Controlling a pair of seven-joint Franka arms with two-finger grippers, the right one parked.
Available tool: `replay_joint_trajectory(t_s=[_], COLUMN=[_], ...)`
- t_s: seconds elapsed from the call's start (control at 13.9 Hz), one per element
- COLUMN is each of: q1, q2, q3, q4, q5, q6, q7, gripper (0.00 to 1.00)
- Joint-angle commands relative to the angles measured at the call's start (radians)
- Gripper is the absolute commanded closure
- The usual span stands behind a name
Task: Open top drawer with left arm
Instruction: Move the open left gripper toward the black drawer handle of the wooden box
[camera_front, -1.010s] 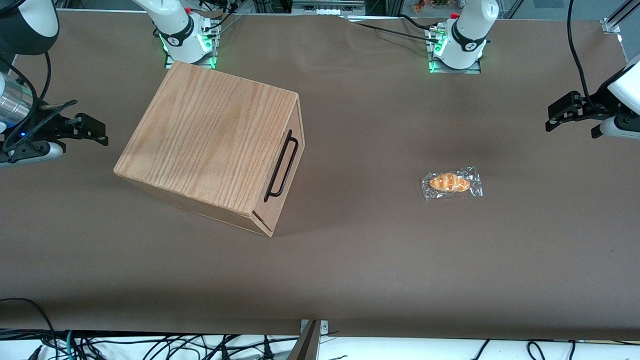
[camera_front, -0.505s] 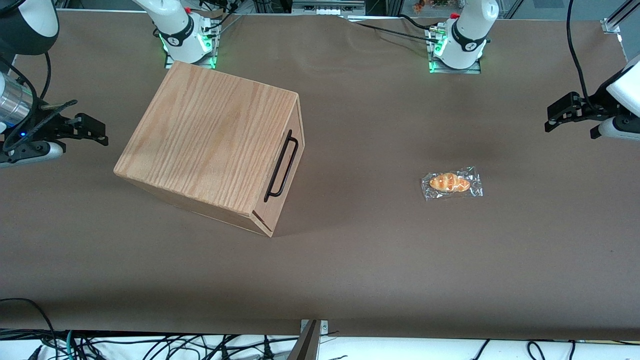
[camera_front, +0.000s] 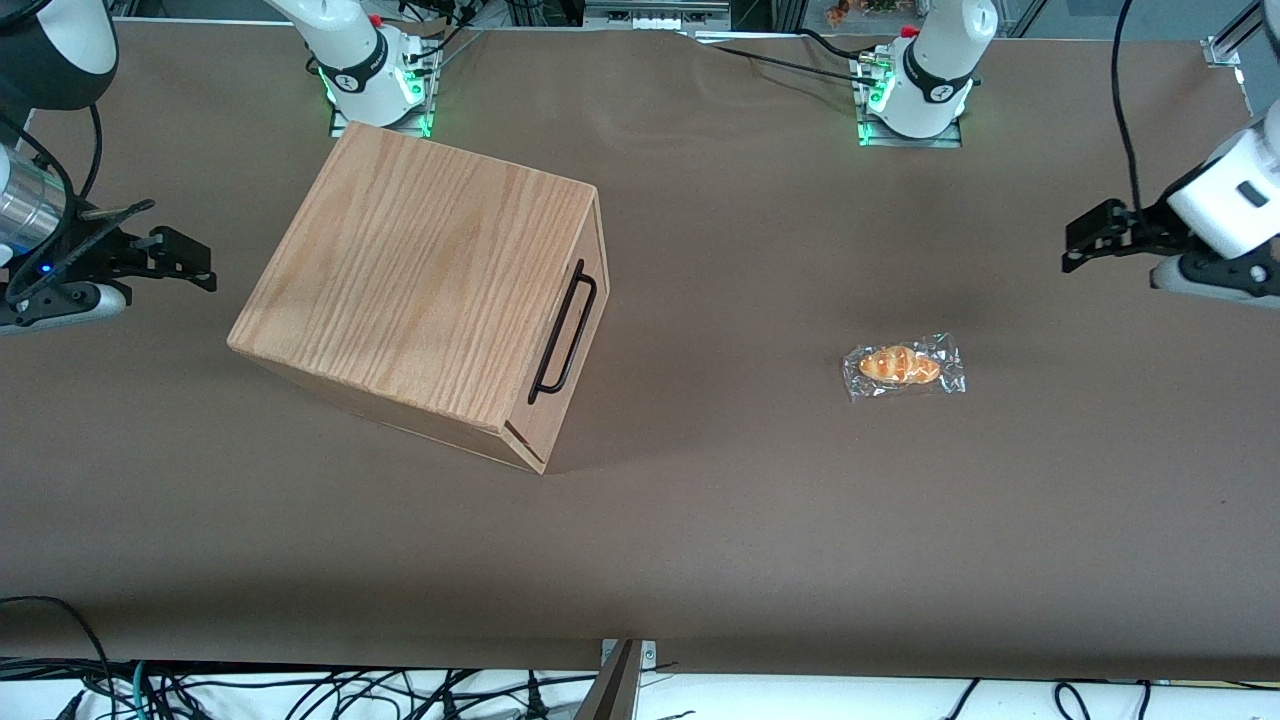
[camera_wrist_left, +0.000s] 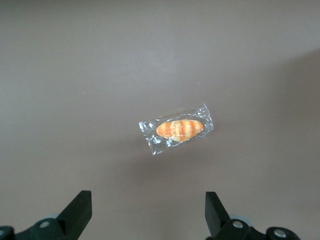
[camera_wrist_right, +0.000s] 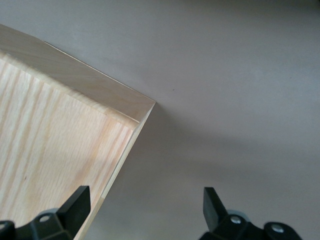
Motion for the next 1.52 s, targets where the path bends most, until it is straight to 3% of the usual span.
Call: replay_joint_trajectory(t_s=[0.0,0.43,0.72,1.08,1.3,1.44], q1=[-0.027,-0.03,-0.034,-0.181,-0.248,-0.296], q2=[0.03,0.105,0.199,0.315,0.386,0.427], q3=[-0.008,-0.166,-0.197,-0.21,-0.21,-0.21], q4=[0.008,0.017,0.018,0.034,0.076,0.113], q5=[-0.04,-0.087,-0.254,-0.274,-0.372,-0.383], q6=[-0.009,0.005,0.041,0.248,0.33,0.388], q7=[0.015,-0.009,-0.049,-0.051,-0.061,-0.092], gripper=[0.0,0.0,0.0,0.0,0.0,0.0])
